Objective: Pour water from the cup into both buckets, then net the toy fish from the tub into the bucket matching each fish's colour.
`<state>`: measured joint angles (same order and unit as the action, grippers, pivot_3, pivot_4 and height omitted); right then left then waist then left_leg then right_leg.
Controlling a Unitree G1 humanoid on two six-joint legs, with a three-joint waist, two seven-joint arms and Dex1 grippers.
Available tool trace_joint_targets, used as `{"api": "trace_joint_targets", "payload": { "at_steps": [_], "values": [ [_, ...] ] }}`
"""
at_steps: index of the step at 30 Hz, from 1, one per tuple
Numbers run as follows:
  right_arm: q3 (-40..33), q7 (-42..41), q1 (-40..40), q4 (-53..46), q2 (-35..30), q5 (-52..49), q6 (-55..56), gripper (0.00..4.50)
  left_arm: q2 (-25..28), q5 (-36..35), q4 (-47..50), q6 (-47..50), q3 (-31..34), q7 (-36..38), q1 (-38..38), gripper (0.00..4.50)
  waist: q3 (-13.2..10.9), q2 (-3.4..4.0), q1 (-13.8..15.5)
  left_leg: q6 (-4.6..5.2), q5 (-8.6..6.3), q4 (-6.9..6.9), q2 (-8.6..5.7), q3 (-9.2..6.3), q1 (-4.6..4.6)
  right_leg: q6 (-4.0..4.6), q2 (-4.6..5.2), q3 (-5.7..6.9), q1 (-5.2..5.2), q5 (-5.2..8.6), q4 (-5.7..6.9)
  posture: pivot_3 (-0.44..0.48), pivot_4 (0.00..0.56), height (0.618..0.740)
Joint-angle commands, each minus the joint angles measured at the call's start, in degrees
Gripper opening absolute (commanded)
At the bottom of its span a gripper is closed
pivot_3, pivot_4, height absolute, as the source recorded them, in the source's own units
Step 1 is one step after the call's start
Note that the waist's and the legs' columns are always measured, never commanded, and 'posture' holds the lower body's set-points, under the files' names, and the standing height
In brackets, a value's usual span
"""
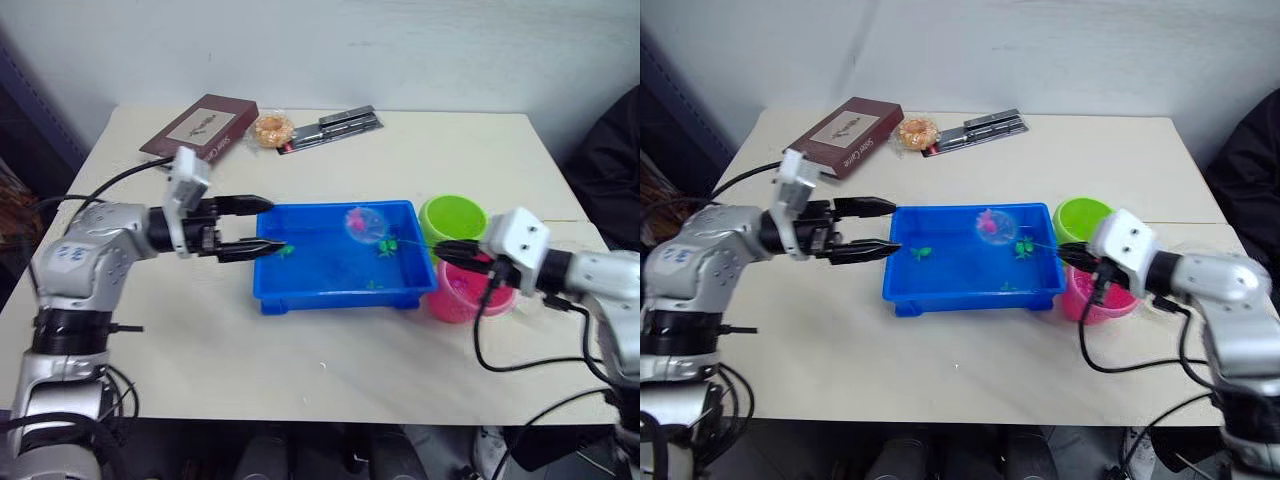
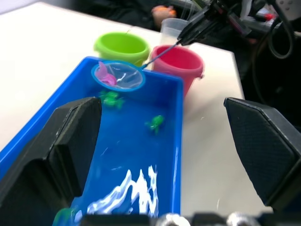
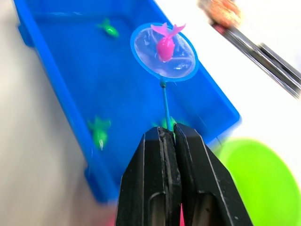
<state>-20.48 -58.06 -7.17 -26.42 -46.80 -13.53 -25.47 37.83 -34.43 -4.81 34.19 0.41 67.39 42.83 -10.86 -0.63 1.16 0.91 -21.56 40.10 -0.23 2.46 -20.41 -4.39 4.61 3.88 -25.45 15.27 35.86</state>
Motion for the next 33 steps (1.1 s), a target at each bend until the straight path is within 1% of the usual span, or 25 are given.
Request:
{"api": "trace_joint_targets", "payload": {
  "at_steps": [1,5,8,11,14,18,22,23,25,28,33],
  "values": [
    [-11.16,0.91,6.56,-8.24,-0.69,-3.10,-2.07,0.00,-1.30,-0.32,-1.42,-0.75,-0.65,2.73,3.38,4.45,0.00,0.00,0.09,0.00,0.00,0.00,0.01,0.07,0.04,0.00,-0.04,-0.05,0.00,0.00,0.01,0.000,0.150,0.740],
    [-24.71,0.17,18.44,-12.01,1.30,-2.79,-1.14,0.00,-3.38,1.32,-0.57,-1.84,-4.60,6.09,4.83,4.45,0.01,0.00,0.35,0.03,0.01,-0.02,-0.01,0.15,0.11,-0.02,-0.09,-0.19,0.04,-0.01,0.05,0.000,0.150,0.740],
    [-31.02,-0.77,25.79,-12.01,3.08,-1.38,3.51,0.00,-4.73,3.94,0.85,-3.87,-7.22,5.92,5.15,4.45,0.01,-0.01,0.36,0.10,0.03,-0.01,-0.06,0.16,0.13,-0.09,-0.10,-0.25,0.08,-0.05,0.02,0.000,0.150,0.740],
    [-34.86,-1.64,32.49,-9.27,4.81,2.53,13.42,0.00,-6.54,4.09,0.97,-3.22,-7.90,5.06,6.24,4.45,0.01,-0.01,0.22,0.19,0.04,-0.02,-0.10,0.22,0.15,-0.15,-0.10,-0.39,0.10,-0.08,-0.01,0.000,0.150,0.740],
    [-35.64,-0.23,35.75,-6.05,4.97,8.32,25.68,0.00,-8.04,4.99,-0.86,-3.87,-8.40,4.96,7.38,4.45,0.01,-0.01,0.10,0.21,0.03,-0.03,-0.10,0.28,0.21,-0.15,-0.14,-0.51,0.11,-0.08,0.00,0.000,0.150,0.740],
    [-35.67,3.82,38.11,-2.04,4.07,16.83,41.86,0.00,-9.36,6.60,-3.38,-5.08,-8.80,5.51,8.40,4.45,0.01,-0.01,0.03,0.24,0.03,-0.03,-0.12,0.50,0.34,-0.16,-0.17,-0.77,0.11,-0.08,-0.08,0.000,0.150,0.740],
    [-36.45,12.58,40.01,3.45,-0.29,35.21,65.02,0.00,-10.02,7.19,-5.41,-5.13,-8.53,6.09,9.62,4.45,0.01,-0.01,0.01,0.24,0.03,-0.03,-0.12,0.57,0.37,-0.16,-0.17,-0.87,0.10,-0.08,-0.06,0.000,0.150,0.740],
    [-36.12,14.50,40.17,4.01,-0.78,38.12,68.15,0.00,-10.16,7.11,-5.62,-4.76,-8.41,6.13,9.83,4.45,0.00,-0.02,0.03,0.24,0.03,-0.03,-0.13,0.60,0.37,-0.16,-0.17,-0.90,0.08,-0.09,-0.07,0.000,0.150,0.740],
    [-35.85,17.29,40.43,4.88,-0.86,40.89,71.19,0.00,-10.25,6.95,-5.54,-4.27,-8.25,6.19,9.86,4.45,0.01,-0.02,0.07,0.24,0.03,-0.03,-0.11,0.58,0.37,-0.16,-0.19,-0.89,0.09,-0.09,-0.08,0.000,0.150,0.740],
    [-36.99,22.54,37.12,6.09,-2.94,47.87,72.79,0.00,-10.53,6.63,-5.30,-3.74,-7.99,5.99,10.51,4.45,0.01,-0.02,0.04,0.23,0.03,-0.02,-0.10,0.58,0.36,-0.16,-0.18,-0.89,0.09,-0.09,-0.09,0.000,0.150,0.740],
    [-37.75,27.21,35.27,6.96,-5.08,51.16,74.05,0.00,-10.26,7.45,-6.78,-4.38,-7.59,5.92,11.46,4.45,0.01,-0.02,0.04,0.25,0.05,-0.01,-0.11,0.63,0.39,-0.19,-0.18,-0.96,0.09,-0.10,-0.07,0.000,0.150,0.740]
  ]
}}
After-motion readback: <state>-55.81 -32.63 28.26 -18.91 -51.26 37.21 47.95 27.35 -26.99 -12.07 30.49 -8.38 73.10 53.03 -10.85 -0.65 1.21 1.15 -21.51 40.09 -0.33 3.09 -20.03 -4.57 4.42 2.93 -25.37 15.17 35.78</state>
